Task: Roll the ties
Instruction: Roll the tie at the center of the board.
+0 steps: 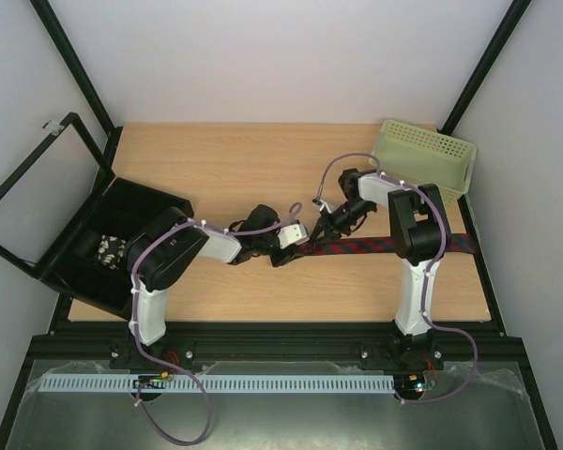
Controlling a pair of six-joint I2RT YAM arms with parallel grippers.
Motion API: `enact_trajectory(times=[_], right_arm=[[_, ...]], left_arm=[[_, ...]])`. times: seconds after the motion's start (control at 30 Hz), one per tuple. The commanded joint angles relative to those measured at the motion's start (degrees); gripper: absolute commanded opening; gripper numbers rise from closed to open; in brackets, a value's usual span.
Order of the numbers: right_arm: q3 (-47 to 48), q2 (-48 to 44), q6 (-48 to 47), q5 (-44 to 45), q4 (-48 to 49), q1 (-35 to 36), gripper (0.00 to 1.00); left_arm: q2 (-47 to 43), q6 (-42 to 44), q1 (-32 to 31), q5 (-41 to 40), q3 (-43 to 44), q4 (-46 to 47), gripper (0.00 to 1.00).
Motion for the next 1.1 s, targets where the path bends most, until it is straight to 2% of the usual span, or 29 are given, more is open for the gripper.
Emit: enact_trajectory(times=[0.0, 0.2, 0.3, 0.4, 0.5, 0.6, 0.73, 0.87, 0.93, 1.0, 1.07], right_arm=[[1.46, -1.47, -0.39, -2.68, -4.73, 1.0, 0.01], [1.38, -2.82, 1.08, -3.31, -5.38, 1.6, 0.01], [-0.89, -1.72, 0.24, 1.44, -3.55, 1.44, 0.01], [-6.47, -0.83, -1.17, 9.88, 1.81, 0.99, 0.01], [-9.91, -0.09, -2.17, 16.72, 6.51, 1.03, 0.01], [-10.58, -0.78, -1.83, 18.96, 9.61, 1.02, 0.01], [-11.28, -1.75, -1.06, 19.15, 11.47, 1.21, 0.01], [-12.5, -1.71, -0.38, 18.35, 13.1, 1.46, 0.01], [-12.61, -1.63, 0.39, 17.27, 13.89, 1.8, 0.01], [-12.14, -1.31, 1.22, 16.35, 14.3, 2.35, 0.01], [-11.66, -1.12, 1.92, 15.51, 14.73, 2.9, 0.01]], left_arm=[[1.27, -1.89, 0.21, -0.73, -0.76, -5.59, 0.37], [-1.25, -1.74, -0.61, -1.7, -3.25, -6.29, 0.27], [-2.16, -2.85, -0.71, -2.66, -3.75, -7.42, 0.25], [-2.41, -3.75, -0.76, -3.0, -4.08, -7.76, 0.26], [-2.3, -3.5, -0.68, -2.04, -4.18, -7.67, 0.37], [-2.34, -3.43, -0.4, -0.88, -4.21, -6.87, 0.63], [-4.01, -4.02, 0.7, 3.66, -5.72, -2.8, 0.78], [-4.51, -4.1, 0.82, 8.71, -7.13, 2.18, 0.84], [-3.47, -6.74, 0.74, 9.77, -6.48, 5.47, 0.84], [-1.34, -10.34, 0.73, 8.57, -4.92, 7.83, 0.81], [0.52, -12.73, 0.73, 6.32, -3.25, 8.81, 0.73]])
